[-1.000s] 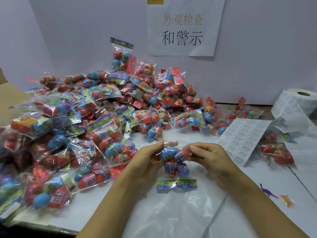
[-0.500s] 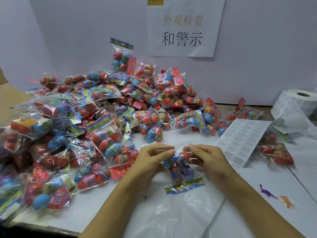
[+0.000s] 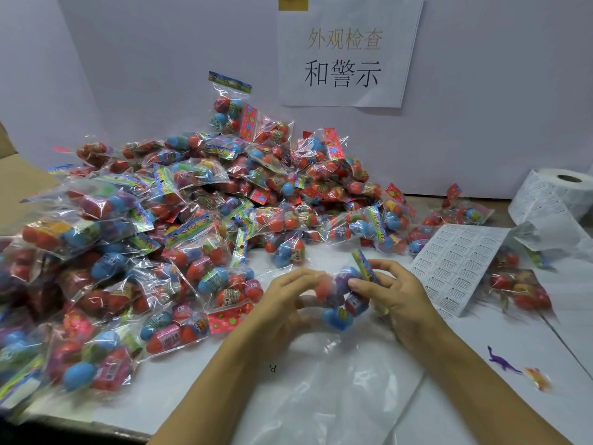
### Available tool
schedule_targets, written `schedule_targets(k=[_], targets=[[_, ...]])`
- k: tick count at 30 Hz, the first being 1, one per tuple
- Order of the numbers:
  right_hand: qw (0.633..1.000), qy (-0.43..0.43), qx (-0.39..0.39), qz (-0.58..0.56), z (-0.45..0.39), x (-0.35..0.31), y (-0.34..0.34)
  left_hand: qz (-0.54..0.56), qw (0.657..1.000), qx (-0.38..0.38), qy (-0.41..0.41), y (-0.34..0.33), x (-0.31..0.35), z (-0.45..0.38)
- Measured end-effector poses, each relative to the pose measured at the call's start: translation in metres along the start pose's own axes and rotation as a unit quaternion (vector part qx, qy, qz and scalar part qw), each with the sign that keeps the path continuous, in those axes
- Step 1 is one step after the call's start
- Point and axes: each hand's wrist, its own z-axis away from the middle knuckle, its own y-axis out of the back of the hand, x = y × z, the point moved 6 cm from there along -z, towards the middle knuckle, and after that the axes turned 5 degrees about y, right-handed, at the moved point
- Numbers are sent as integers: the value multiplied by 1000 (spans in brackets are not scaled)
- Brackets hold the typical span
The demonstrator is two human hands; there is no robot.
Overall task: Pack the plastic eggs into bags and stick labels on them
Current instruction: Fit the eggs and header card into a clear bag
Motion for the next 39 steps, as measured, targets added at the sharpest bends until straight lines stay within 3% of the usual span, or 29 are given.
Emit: schedule_targets(k=[4,9,16,20,27,33,39], targets=[[999,25,-37,24,2,-1,-6,-29,999,25,-10,4,-3,-1],[1000,-2,14,5,2,1,-4,-9,999,30,-9,1,-4,-2],[993,21,-72,89,10,-2,-18,-37,997,43,-44,3,2,0],[997,-7,-43,60,6,6,-12,-62,996,47,-46,4,3,0],[996,18,-43,71,5,6,-16,-73,992,79,-66,10,0,-4],[994,12,-43,96,12,1,-18,-72,985,138,-69,17,0,-3],[998,7,56,36,6,-7,1,-115,963,210,-123,22,11,1]])
